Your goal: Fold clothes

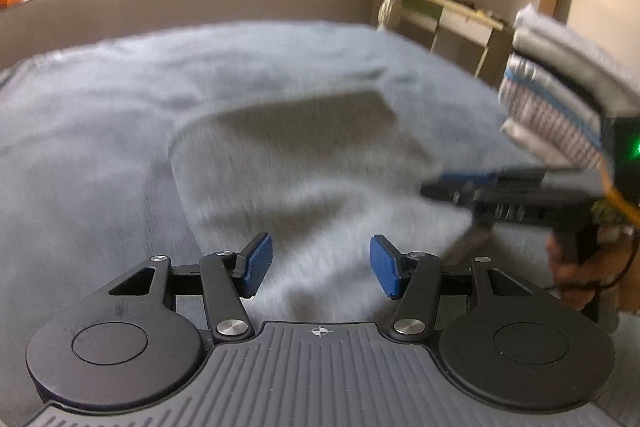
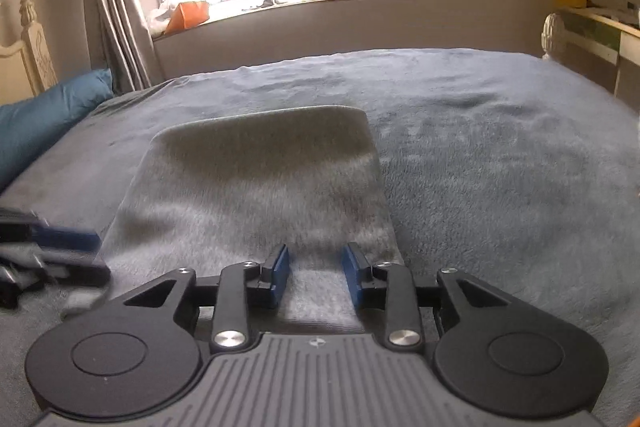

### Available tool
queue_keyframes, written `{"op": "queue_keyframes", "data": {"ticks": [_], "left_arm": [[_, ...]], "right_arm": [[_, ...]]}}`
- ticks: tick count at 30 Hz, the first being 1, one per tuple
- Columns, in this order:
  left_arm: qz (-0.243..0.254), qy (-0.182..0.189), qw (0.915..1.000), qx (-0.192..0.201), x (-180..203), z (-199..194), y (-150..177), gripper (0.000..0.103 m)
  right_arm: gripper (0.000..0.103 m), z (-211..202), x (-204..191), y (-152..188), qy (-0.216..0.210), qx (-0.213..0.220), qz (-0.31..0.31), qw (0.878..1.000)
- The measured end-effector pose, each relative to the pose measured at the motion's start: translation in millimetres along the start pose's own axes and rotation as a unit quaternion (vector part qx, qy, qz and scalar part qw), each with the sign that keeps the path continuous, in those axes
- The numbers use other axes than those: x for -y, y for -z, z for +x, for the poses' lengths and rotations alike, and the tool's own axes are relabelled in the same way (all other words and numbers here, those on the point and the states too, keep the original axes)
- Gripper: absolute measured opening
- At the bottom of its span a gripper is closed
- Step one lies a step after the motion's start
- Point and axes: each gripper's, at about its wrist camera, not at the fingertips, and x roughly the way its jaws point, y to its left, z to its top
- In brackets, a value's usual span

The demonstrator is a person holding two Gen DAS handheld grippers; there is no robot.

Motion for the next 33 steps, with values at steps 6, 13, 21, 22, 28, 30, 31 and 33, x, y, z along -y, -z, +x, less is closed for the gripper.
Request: {"op": "queue_keyframes", "data": {"ticks": [6, 13, 21, 22, 28, 30, 31, 33], "left_arm": [[0.018, -0.043, 0.9989, 0.000, -13.3, 31.9, -14.0, 0.054], [-0.001, -0.062, 0.9976, -0.030, -36.5, 57.3, -10.5, 0.056], [0.027, -0.059, 0.9975, -0.029, -27.1, 79.4, -53.3, 0.055], [0.019, -0.062, 0.9972, -0.038, -32.9, 91.5, -54.8, 0.055], [0.098, -0.081, 0.9902, -0.058, -12.9, 106.8, -64.9, 0.050], [0.132, -0.064, 0.9880, -0.047, 5.7, 98.6, -73.7, 0.050], [0.137, -0.053, 0.9879, -0.049, 14.2, 99.8, -78.9, 0.050], [0.143, -0.033, 0.9875, -0.056, 30.6, 111.1, -89.8, 0.051]], "right_arm": [[0.032, -5.1, 0.3, 3.6, -0.001, 0.006, -0.003, 1.000], [0.032, -7.1, 0.2, 4.1, -0.002, 0.009, -0.011, 1.000], [0.032, -9.5, 8.0, 12.1, -0.015, 0.033, 0.010, 0.999], [0.032, -10.0, 8.4, 12.7, -0.017, 0.035, 0.010, 0.999], [0.032, -10.9, 14.7, 15.1, -0.032, 0.044, 0.021, 0.998], [0.032, -12.5, 17.9, 17.9, -0.038, 0.050, 0.027, 0.998], [0.032, -13.0, 19.0, 18.8, -0.041, 0.052, 0.029, 0.997], [0.032, -13.6, 20.3, 19.9, -0.045, 0.056, 0.032, 0.997]]}}
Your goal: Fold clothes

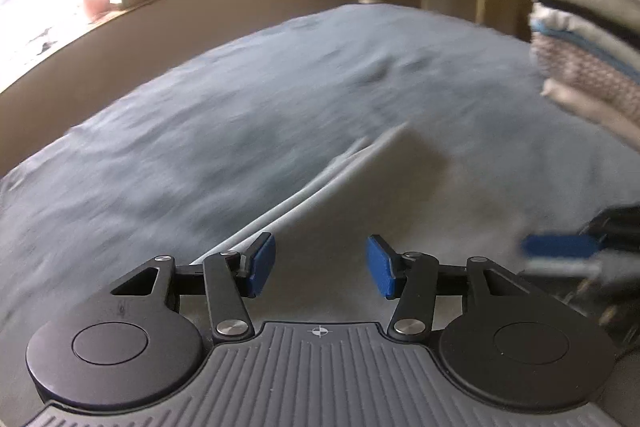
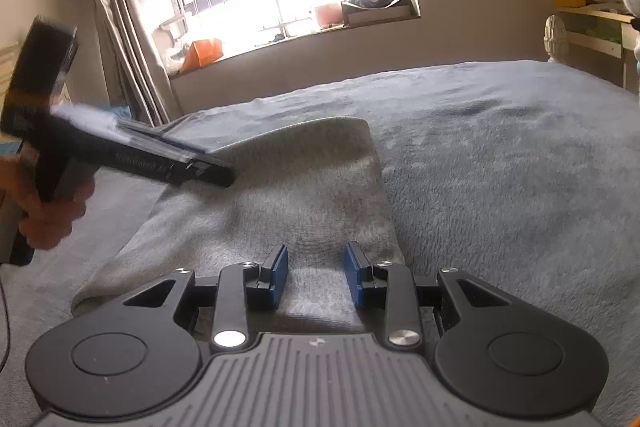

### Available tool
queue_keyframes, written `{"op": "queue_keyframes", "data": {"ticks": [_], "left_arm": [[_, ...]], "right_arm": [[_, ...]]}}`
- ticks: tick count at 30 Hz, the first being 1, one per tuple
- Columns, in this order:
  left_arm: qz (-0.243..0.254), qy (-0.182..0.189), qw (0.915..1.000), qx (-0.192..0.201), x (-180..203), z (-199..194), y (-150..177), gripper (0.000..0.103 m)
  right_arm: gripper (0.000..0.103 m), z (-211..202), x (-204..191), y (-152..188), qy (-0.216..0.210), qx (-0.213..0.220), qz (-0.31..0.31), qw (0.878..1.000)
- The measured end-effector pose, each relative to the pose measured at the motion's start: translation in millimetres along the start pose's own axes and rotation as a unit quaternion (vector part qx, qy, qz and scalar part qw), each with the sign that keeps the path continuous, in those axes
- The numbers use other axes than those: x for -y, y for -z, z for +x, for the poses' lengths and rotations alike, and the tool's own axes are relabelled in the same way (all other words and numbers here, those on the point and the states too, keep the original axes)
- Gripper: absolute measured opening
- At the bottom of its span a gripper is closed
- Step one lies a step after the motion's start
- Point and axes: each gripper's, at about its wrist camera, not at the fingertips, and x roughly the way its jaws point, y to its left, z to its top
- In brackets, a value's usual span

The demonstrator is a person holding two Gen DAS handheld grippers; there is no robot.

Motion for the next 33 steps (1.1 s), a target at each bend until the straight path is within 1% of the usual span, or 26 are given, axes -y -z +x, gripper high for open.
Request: {"op": "queue_keyframes", "data": {"ticks": [2, 4, 5, 6, 7, 8, 10, 11, 12, 15, 17, 18, 19, 20, 22, 24, 26, 29, 33], "left_arm": [[-0.002, -0.001, 1.0000, -0.004, 9.5, 18.8, -13.8, 0.051], [-0.017, -0.008, 0.9998, -0.006, 10.9, 40.8, -21.9, 0.054], [-0.026, -0.007, 0.9996, -0.010, 7.0, 52.6, -21.6, 0.063], [-0.040, -0.003, 0.9991, -0.017, 1.4, 61.6, -21.1, 0.077], [-0.060, 0.004, 0.9979, -0.021, -5.3, 62.8, -21.5, 0.082], [-0.081, 0.011, 0.9963, -0.026, -12.1, 64.0, -21.9, 0.083], [-0.114, 0.022, 0.9927, -0.033, -23.0, 64.3, -23.6, 0.079], [-0.109, 0.022, 0.9934, -0.027, -20.6, 58.5, -27.0, 0.073], [-0.103, 0.021, 0.9943, -0.019, -16.9, 53.2, -30.5, 0.071], [-0.099, 0.031, 0.9946, -0.004, -7.0, 49.7, -41.8, 0.071], [-0.079, 0.010, 0.9968, -0.004, 3.9, 60.6, -47.5, 0.071], [-0.067, -0.009, 0.9976, -0.013, 6.8, 69.4, -47.2, 0.072], [-0.067, -0.025, 0.9971, -0.024, 4.3, 75.8, -45.7, 0.073], [-0.087, -0.034, 0.9952, -0.027, -4.5, 74.8, -45.5, 0.074], [-0.128, -0.051, 0.9900, -0.033, -22.1, 72.8, -45.1, 0.067], [-0.151, -0.065, 0.9860, -0.029, -40.8, 58.6, -44.0, 0.065], [-0.155, -0.070, 0.9853, -0.015, -57.8, 28.1, -40.0, 0.065], [-0.114, -0.086, 0.9898, 0.004, -68.1, -26.1, -26.4, 0.067], [-0.059, -0.079, 0.9951, -0.010, -53.9, -82.3, 12.0, 0.068]], "right_arm": [[0.033, -1.1, 0.2, 1.6, -0.002, 0.005, 0.001, 1.000], [0.033, -3.1, 0.9, 4.4, -0.005, 0.012, 0.004, 1.000], [0.033, -3.8, 2.2, 5.8, -0.007, 0.016, 0.007, 1.000], [0.033, -4.6, 3.6, 7.2, -0.009, 0.020, 0.010, 1.000], [0.032, -4.4, 6.5, 7.9, -0.011, 0.024, 0.019, 0.999], [0.032, -3.8, 11.0, 7.7, -0.015, 0.026, 0.032, 0.999], [0.032, -3.6, 18.4, 7.3, -0.031, 0.027, 0.054, 0.998], [0.032, -3.9, 20.4, 7.6, -0.037, 0.027, 0.059, 0.997], [0.032, -4.1, 20.7, 8.3, -0.040, 0.028, 0.057, 0.997], [0.033, -4.6, 17.6, 9.3, -0.038, 0.029, 0.043, 0.998], [0.033, -4.2, 17.3, 9.1, -0.038, 0.028, 0.044, 0.998], [0.033, -3.6, 17.5, 8.6, -0.038, 0.026, 0.046, 0.998], [0.033, -2.9, 17.4, 7.6, -0.038, 0.024, 0.044, 0.998], [0.033, -2.1, 17.1, 6.7, -0.037, 0.023, 0.042, 0.998], [0.033, -1.8, 16.2, 6.0, -0.036, 0.021, 0.038, 0.998], [0.033, -2.7, 14.1, 5.9, -0.033, 0.019, 0.032, 0.999], [0.033, -2.2, 13.1, 3.7, -0.031, 0.015, 0.028, 0.999], [0.033, -2.8, 13.1, -5.1, -0.033, -0.003, 0.029, 0.999], [0.034, -7.7, 8.4, -21.7, -0.032, -0.024, 0.022, 0.999]]}}
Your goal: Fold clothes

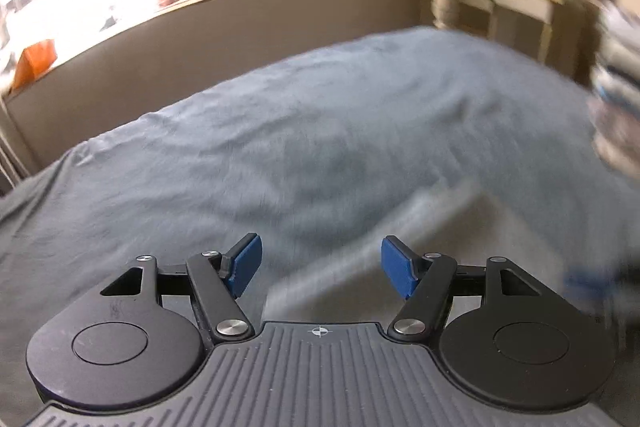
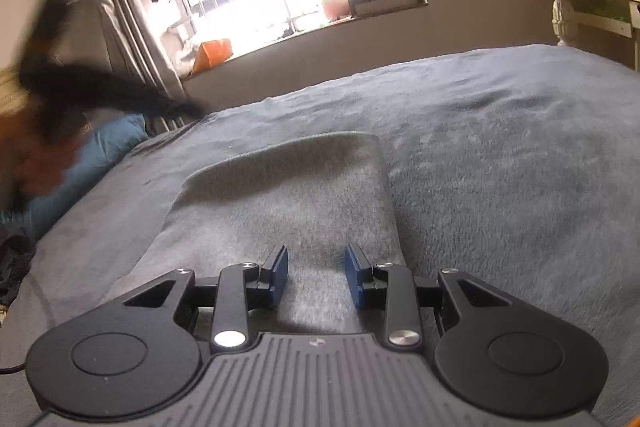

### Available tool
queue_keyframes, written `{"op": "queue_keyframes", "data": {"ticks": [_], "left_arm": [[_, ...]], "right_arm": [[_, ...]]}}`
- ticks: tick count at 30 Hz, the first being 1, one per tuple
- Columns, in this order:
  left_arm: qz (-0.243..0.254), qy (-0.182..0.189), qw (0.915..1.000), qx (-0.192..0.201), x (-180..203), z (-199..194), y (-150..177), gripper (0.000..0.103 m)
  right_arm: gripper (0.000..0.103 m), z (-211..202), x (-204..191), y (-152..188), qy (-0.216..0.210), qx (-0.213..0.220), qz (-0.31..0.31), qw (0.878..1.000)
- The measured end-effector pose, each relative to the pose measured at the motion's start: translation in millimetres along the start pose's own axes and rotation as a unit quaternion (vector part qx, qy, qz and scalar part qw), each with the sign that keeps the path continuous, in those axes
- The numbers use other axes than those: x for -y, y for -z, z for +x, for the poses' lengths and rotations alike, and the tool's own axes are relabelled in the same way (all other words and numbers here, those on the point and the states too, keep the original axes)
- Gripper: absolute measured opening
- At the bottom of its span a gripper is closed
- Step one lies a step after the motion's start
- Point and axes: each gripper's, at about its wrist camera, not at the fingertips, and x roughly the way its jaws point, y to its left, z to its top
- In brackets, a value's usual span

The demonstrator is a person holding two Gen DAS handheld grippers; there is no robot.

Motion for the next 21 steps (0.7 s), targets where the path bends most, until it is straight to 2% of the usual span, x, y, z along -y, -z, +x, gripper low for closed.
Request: {"op": "queue_keyframes", "data": {"ticks": [4, 9, 12, 15, 19, 21], "left_arm": [[-0.006, 0.035, 0.9988, -0.034, 23.6, -31.4, 60.2, 0.068], [-0.034, 0.037, 0.9960, -0.073, 41.7, -15.3, 114.2, 0.068], [-0.046, 0.039, 0.9966, -0.055, 36.7, -20.8, 118.3, 0.067], [-0.057, 0.035, 0.9972, -0.034, 32.6, -29.6, 119.8, 0.068], [-0.071, 0.034, 0.9956, -0.051, 33.7, -30.9, 126.8, 0.069], [-0.082, 0.031, 0.9951, -0.047, 33.6, -34.4, 129.9, 0.069]], "right_arm": [[0.034, -9.7, -17.8, -6.4, -0.008, -0.010, -0.018, 1.000], [0.034, 0.0, -44.8, 9.8, 0.040, -0.044, -0.104, 0.993], [0.034, -6.5, -59.2, 7.2, 0.071, -0.047, -0.139, 0.987], [0.034, -18.4, -69.5, 3.1, 0.076, -0.044, -0.146, 0.985], [0.034, -5.9, -68.9, 12.5, 0.106, -0.094, -0.126, 0.982], [0.034, -7.3, -71.2, 13.1, 0.117, -0.101, -0.114, 0.981]]}}
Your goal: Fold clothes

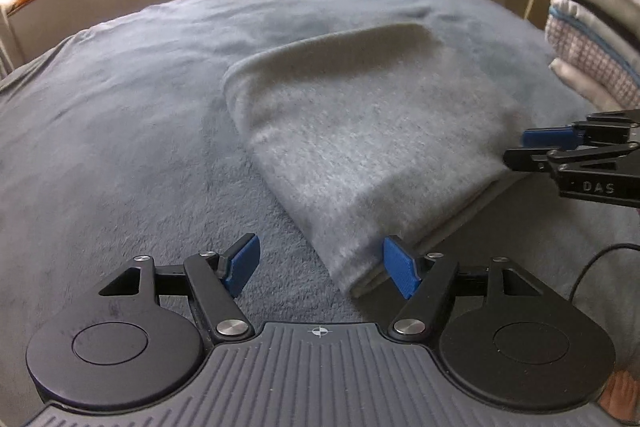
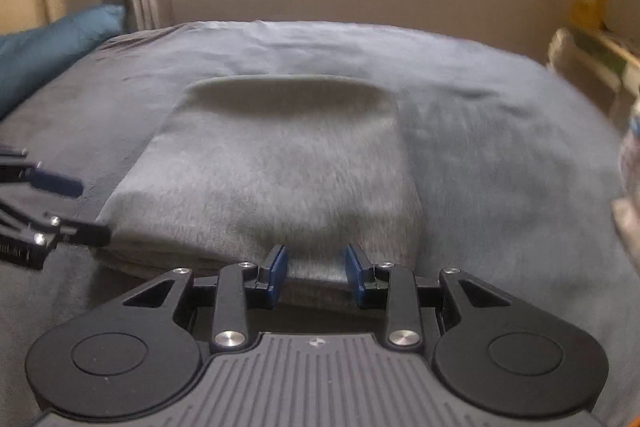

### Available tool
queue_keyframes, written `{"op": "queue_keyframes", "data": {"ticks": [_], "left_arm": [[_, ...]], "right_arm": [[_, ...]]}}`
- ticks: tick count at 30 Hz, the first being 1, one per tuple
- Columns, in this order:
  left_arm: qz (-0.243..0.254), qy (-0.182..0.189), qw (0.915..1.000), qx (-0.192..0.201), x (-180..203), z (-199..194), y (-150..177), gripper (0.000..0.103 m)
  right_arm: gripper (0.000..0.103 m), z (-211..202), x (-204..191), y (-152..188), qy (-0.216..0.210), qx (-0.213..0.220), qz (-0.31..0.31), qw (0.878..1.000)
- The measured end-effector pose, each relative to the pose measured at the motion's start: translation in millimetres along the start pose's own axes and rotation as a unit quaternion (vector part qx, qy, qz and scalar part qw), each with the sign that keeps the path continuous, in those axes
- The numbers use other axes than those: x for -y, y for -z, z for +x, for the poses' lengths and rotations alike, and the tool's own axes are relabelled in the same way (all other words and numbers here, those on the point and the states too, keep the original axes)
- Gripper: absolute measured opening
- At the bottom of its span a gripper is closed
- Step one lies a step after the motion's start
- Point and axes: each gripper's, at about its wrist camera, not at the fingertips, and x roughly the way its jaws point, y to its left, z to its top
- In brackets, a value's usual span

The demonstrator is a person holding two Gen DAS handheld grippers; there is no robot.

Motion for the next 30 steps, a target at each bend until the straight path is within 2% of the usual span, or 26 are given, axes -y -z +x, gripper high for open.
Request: {"op": "queue_keyframes", "data": {"ticks": [5, 10, 16, 19, 21, 24, 26, 30], "left_arm": [[-0.035, 0.003, 0.9992, 0.017, -4.6, -13.8, 3.2, 0.071], [-0.060, -0.004, 0.9978, 0.029, -4.1, -19.3, -7.1, 0.074], [-0.037, -0.042, 0.9973, 0.048, 3.9, -4.6, -33.9, 0.081], [-0.035, -0.051, 0.9977, 0.030, 4.1, 14.4, -36.4, 0.081], [-0.042, -0.046, 0.9979, 0.015, 3.6, 24.6, -32.4, 0.083], [-0.054, -0.048, 0.9973, 0.015, 2.6, 28.3, -26.5, 0.089], [-0.055, -0.048, 0.9973, 0.011, 2.1, 28.0, -26.6, 0.090], [-0.059, -0.050, 0.9970, 0.002, 0.8, 29.1, -26.7, 0.097]], "right_arm": [[0.034, -18.8, -8.5, -6.1, 0.018, -0.005, -0.008, 1.000], [0.035, -33.1, -8.7, -16.8, 0.029, 0.001, 0.007, 1.000], [0.036, -34.5, 3.6, -39.3, 0.045, 0.012, 0.055, 0.997], [0.037, -30.2, 11.0, -45.6, 0.047, 0.014, 0.077, 0.996], [0.037, -16.5, 10.6, -40.8, 0.051, 0.000, 0.067, 0.996], [0.038, 6.5, 8.7, -31.7, 0.056, -0.024, 0.046, 0.997], [0.038, 16.7, 4.8, -24.6, 0.064, -0.034, 0.033, 0.997], [0.039, 16.5, 2.6, -22.1, 0.067, -0.028, 0.028, 0.997]]}}
